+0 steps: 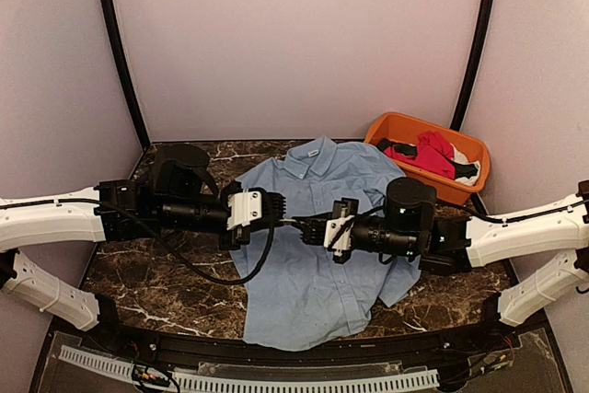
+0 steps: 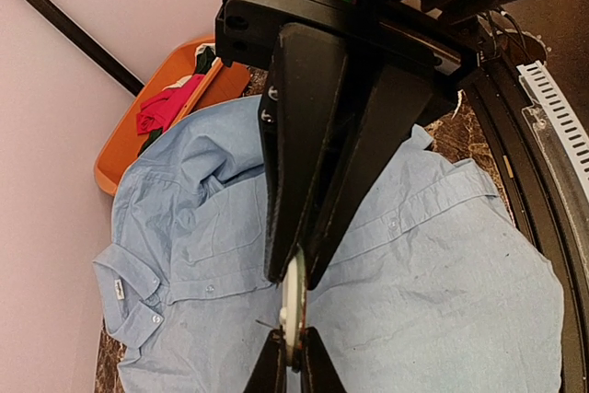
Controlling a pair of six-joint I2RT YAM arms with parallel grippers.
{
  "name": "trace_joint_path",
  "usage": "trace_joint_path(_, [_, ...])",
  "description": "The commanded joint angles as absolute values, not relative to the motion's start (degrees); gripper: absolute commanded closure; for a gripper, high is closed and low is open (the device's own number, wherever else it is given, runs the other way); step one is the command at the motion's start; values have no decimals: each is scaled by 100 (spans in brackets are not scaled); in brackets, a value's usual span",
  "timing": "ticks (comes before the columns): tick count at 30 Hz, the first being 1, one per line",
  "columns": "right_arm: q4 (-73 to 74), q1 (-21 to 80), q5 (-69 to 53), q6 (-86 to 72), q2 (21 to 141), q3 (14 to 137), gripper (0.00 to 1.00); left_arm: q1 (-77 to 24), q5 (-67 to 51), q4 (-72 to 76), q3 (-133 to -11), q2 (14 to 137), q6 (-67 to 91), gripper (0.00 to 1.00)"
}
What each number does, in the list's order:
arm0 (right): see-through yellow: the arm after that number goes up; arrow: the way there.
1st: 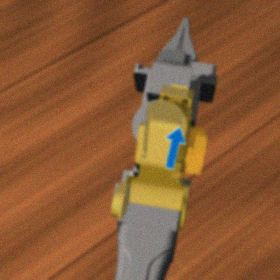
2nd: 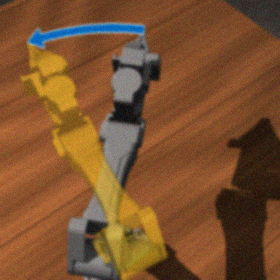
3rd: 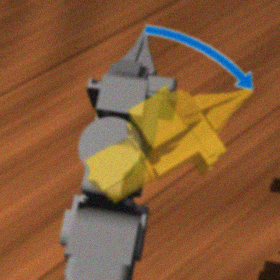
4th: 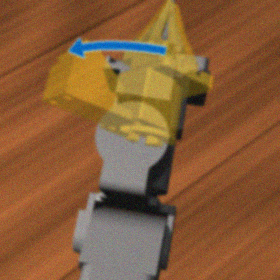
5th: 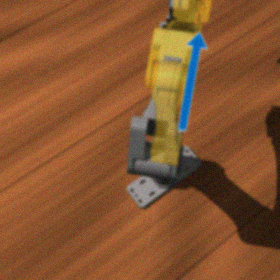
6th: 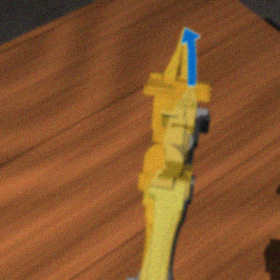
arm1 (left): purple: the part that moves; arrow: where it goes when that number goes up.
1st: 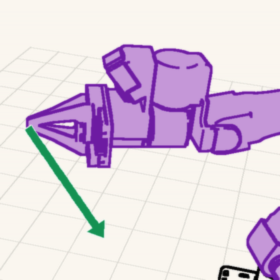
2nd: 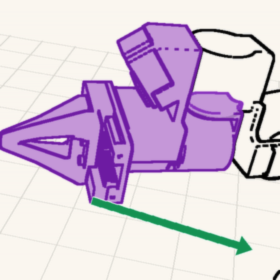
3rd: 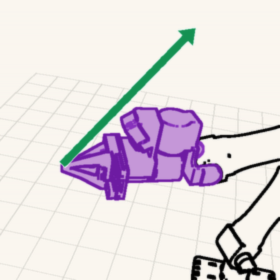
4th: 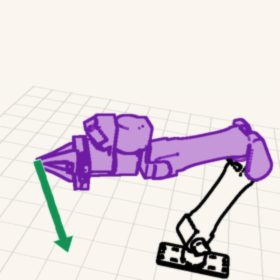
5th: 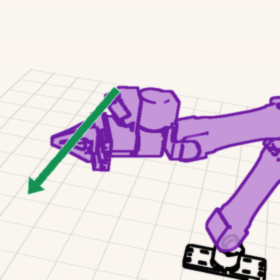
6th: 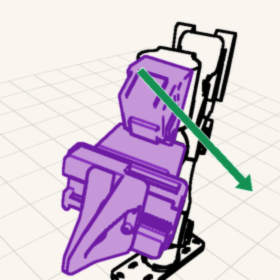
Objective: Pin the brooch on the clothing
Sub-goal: Pass from the right arm to the left, then pass from the left arm to the right
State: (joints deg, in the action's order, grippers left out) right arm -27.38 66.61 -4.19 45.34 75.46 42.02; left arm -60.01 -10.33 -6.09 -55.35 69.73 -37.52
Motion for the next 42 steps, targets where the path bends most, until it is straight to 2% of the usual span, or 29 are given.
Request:
trace_joint_path(1, [-2834, 6714, -595, 4588, 7683, 4401, 93, -6045, -1070, -397, -5477, 6893, -3625, 96])
trace_joint_path(14, [-2580, 6685, -712, 4326, 7782, 4567, 87, -6052, -1027, -319, -5395, 6794, -3655, 97])
trace_joint_path(22, [-2221, 6460, -1260, 3817, 7663, 4676, 88, -6056, -998, -264, -5331, 6707, -3686, 98])
trace_joint_path(33, [-1938, 6320, -1369, 3593, 7629, 4705, 89, -6060, -970, -264, -5323, 6680, -3691, 98])
trace_joint_path(38, [-1942, 6294, -1377, 3530, 7611, 4685, 92, -6065, -962, -282, -5318, 6680, -3691, 98])
trace_joint_path(42, [-1862, 6288, -1424, 3529, 7643, 4772, 100, -6074, -968, -280, -5321, 6697, -3691, 98])
